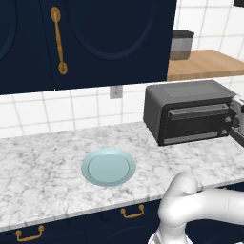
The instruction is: Pick up the kebab skewer and baguette bread, and place them inside the toaster oven. Close the toaster oven door and start by setting the timer.
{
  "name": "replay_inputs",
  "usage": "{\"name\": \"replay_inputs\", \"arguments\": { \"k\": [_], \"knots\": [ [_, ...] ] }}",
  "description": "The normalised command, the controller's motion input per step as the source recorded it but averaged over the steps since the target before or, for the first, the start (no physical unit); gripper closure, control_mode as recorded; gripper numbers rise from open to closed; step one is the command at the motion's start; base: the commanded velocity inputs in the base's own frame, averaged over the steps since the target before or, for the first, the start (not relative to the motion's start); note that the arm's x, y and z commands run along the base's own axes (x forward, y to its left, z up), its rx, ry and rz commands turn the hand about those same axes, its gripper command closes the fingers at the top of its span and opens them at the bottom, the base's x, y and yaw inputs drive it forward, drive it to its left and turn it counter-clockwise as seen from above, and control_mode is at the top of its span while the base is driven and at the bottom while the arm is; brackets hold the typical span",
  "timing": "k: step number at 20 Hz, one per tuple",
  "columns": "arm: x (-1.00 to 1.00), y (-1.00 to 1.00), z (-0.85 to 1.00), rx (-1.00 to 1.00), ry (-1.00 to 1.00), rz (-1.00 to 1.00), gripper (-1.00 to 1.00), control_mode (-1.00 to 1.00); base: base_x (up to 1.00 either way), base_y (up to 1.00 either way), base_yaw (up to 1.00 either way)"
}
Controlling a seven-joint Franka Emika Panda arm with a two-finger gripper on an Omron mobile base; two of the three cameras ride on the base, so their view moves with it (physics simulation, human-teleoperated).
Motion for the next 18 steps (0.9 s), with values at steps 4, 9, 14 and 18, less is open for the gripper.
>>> {"name": "replay_inputs", "arguments": {
  "k": [4, 9, 14, 18],
  "knots": [
    [0.0, 0.0, -0.06, 0.27, 0.0, 0.0, 1.0, -1.0, 0.0, 0.0, 0.0],
    [0.0, 0.0, -0.11, 0.25, -0.01, 0.0, 1.0, -1.0, 0.0, 0.0, 0.0],
    [0.0, 0.0, -0.08, 0.24, 0.0, 0.0, 1.0, -1.0, 0.0, 0.0, 0.0],
    [-0.04, 0.0, -0.08, 0.23, -0.03, 0.0, 1.0, -1.0, 0.0, 0.0, 0.0]
  ]
}}
